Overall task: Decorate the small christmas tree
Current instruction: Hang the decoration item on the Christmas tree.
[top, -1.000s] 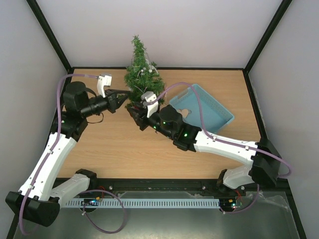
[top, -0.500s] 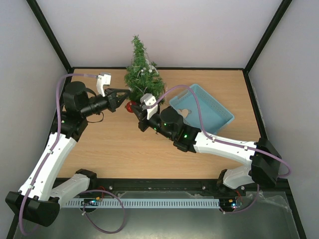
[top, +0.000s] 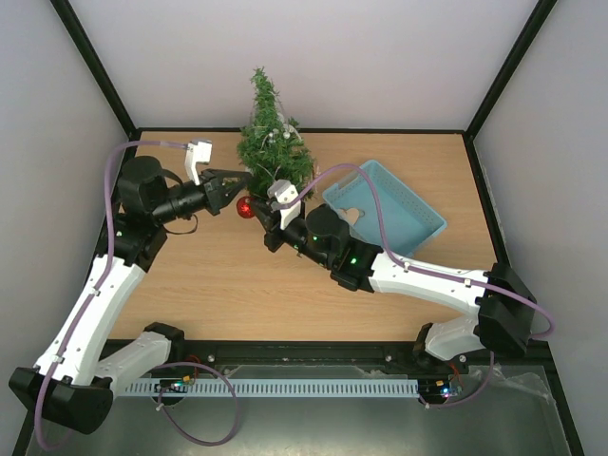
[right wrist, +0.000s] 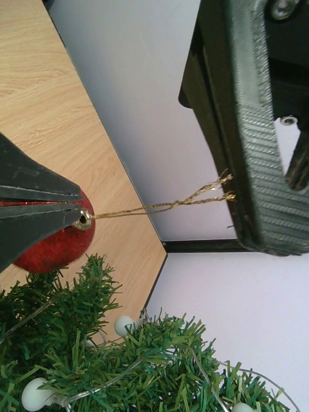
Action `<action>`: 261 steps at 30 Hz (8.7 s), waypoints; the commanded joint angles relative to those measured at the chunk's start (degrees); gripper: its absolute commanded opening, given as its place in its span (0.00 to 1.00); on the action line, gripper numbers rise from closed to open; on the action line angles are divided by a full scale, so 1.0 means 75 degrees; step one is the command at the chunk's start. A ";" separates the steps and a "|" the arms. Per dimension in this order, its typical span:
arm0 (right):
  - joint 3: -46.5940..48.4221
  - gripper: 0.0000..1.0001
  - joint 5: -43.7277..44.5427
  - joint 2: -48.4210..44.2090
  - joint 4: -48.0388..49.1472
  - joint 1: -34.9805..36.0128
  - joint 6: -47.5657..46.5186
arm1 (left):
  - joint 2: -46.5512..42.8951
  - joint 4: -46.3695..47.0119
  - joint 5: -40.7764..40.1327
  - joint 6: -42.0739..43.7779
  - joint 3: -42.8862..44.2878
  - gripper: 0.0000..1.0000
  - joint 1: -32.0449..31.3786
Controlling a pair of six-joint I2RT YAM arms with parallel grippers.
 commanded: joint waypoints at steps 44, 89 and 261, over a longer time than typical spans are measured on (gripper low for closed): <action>-0.0071 0.07 -0.0265 -0.0542 0.0151 0.0046 -0.0242 | -0.0375 0.0658 0.0732 -0.0409 -0.0274 0.02 -0.0051; 0.0043 0.24 -0.0089 -0.0807 -0.0186 0.0046 -0.0130 | -0.0312 0.0879 0.0485 -0.0571 -0.0421 0.02 -0.0062; -0.1312 0.02 -0.2155 -0.1744 0.0119 -0.0325 -0.0852 | 0.0189 0.0033 0.2566 0.0701 -0.0454 0.02 -0.0217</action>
